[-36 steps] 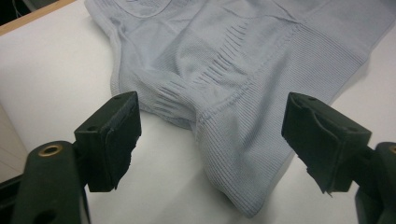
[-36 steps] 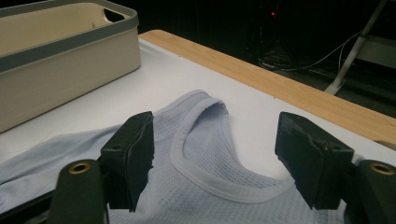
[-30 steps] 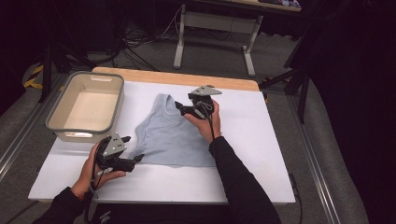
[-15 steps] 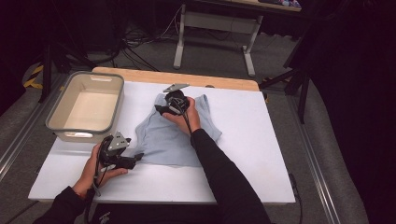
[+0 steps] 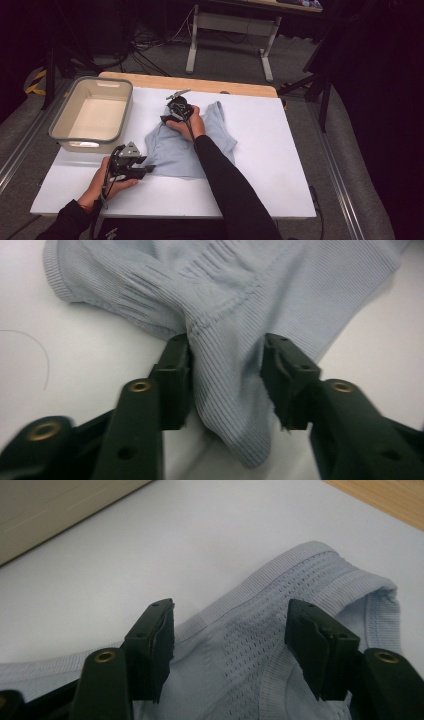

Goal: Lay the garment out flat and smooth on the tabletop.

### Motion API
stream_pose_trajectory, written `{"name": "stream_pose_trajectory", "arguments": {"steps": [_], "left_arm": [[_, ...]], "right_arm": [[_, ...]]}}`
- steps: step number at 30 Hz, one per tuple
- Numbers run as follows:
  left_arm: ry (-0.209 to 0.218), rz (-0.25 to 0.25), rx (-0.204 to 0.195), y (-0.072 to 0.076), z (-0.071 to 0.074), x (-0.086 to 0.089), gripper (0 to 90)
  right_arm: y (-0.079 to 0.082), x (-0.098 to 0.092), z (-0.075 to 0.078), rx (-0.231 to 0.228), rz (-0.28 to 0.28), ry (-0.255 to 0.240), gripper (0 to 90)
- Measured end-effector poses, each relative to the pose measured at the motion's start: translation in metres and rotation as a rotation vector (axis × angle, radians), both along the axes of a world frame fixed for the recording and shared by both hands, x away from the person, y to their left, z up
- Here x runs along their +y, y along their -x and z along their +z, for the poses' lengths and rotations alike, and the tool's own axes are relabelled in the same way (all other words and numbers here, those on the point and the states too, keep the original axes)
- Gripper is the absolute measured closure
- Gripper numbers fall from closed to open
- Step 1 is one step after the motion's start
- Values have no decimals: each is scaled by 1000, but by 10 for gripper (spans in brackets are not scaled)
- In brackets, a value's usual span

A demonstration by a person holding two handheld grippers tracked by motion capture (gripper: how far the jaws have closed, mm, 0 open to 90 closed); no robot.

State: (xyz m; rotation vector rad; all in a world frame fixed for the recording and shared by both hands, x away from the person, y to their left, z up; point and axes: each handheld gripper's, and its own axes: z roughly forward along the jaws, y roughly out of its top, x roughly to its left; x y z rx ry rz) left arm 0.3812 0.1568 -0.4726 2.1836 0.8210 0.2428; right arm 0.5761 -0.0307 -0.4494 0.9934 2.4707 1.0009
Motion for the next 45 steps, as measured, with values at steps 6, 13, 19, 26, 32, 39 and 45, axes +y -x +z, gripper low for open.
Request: {"name": "stream_pose_trajectory", "arguments": {"steps": [6, 13, 19, 26, 32, 39, 45], "left_arm": [[-20, 0, -8, 2, 2, -2, 751], [-61, 2, -54, 6, 4, -6, 799], [-62, 9, -71, 7, 5, -5, 800], [-46, 10, -88, 8, 9, -2, 802], [-29, 29, -109, 11, 17, 4, 802], [19, 43, -123, 16, 31, 17, 804], [15, 17, -155, 18, 39, 4, 805]], "right_arm": [[-3, 7, -7, 24, -1, 28, 440], [-5, 9, -6, 52, 9, 31, 623], [-3, 12, -4, 71, 35, 32, 827], [-1, 11, -1, 58, 36, 30, 842], [2, 6, 15, 16, 39, -23, 843], [9, 5, 32, -25, 61, -63, 842], [16, -5, 41, -48, 76, -87, 841]]}}
